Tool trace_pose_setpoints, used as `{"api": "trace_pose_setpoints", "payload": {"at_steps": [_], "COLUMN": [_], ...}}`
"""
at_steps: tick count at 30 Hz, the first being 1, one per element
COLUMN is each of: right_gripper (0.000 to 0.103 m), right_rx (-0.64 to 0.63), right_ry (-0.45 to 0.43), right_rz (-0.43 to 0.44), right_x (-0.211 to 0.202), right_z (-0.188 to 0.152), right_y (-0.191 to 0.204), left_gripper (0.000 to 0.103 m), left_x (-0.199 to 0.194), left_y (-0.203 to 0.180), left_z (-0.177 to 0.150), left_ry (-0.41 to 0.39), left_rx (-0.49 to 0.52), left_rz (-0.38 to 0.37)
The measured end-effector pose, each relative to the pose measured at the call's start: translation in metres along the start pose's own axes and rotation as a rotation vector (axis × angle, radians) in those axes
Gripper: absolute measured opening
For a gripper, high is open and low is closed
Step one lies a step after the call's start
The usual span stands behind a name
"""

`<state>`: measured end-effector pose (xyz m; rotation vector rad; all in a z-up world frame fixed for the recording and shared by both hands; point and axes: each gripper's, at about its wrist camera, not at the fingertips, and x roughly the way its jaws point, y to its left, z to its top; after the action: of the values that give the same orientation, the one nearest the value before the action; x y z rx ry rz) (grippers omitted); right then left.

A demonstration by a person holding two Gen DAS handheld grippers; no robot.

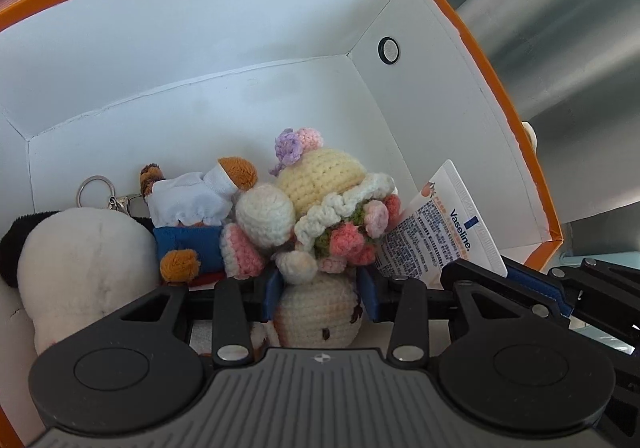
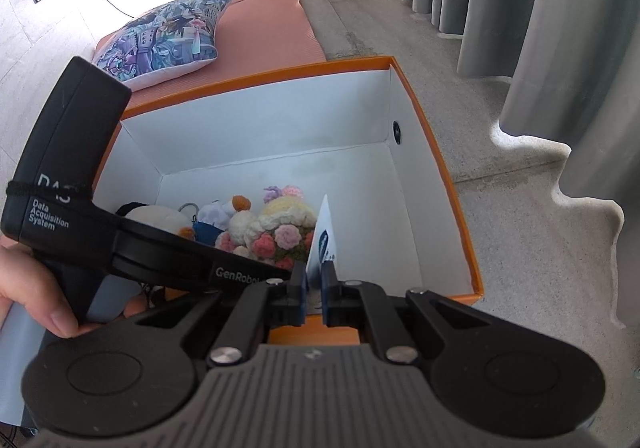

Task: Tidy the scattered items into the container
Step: 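Lower the bunny and tube into the box and open both tools, then withdraw both tools toward the small boxes left on the mat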

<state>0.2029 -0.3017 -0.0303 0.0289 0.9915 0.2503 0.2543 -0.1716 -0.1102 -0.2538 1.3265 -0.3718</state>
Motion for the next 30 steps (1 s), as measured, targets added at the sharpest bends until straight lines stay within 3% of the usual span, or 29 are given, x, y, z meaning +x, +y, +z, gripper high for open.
{"api": "trace_pose_setpoints", "payload": {"at_steps": [8, 15, 19, 30], "right_gripper": [0.009, 0.015, 0.026, 0.038], "right_rx": [-0.017, -0.026, -0.05, -0.161], "right_ry": [0.014, 0.013, -0.003, -0.173], "right_rz": [-0.01, -0.045, -0.074, -0.119], "right_x": [0.0, -0.004, -0.012, -0.054], "right_z": [0.003, 0.004, 0.003, -0.01], "right_y": [0.001, 0.003, 0.008, 0.046], "left_gripper": [0.052, 0.054, 0.058, 0.058], "left_x": [-0.011, -0.045, -0.064, -0.118], "left_y": [0.006, 0.012, 0.009, 0.009], "left_z": [-0.004, -0.017, -0.022, -0.053], "left_ry": [-0.018, -0.07, -0.137, -0.353], "left_rx": [-0.013, -0.022, -0.01, 0.052], "left_rz": [-0.033, -0.045, -0.017, 0.03]}}
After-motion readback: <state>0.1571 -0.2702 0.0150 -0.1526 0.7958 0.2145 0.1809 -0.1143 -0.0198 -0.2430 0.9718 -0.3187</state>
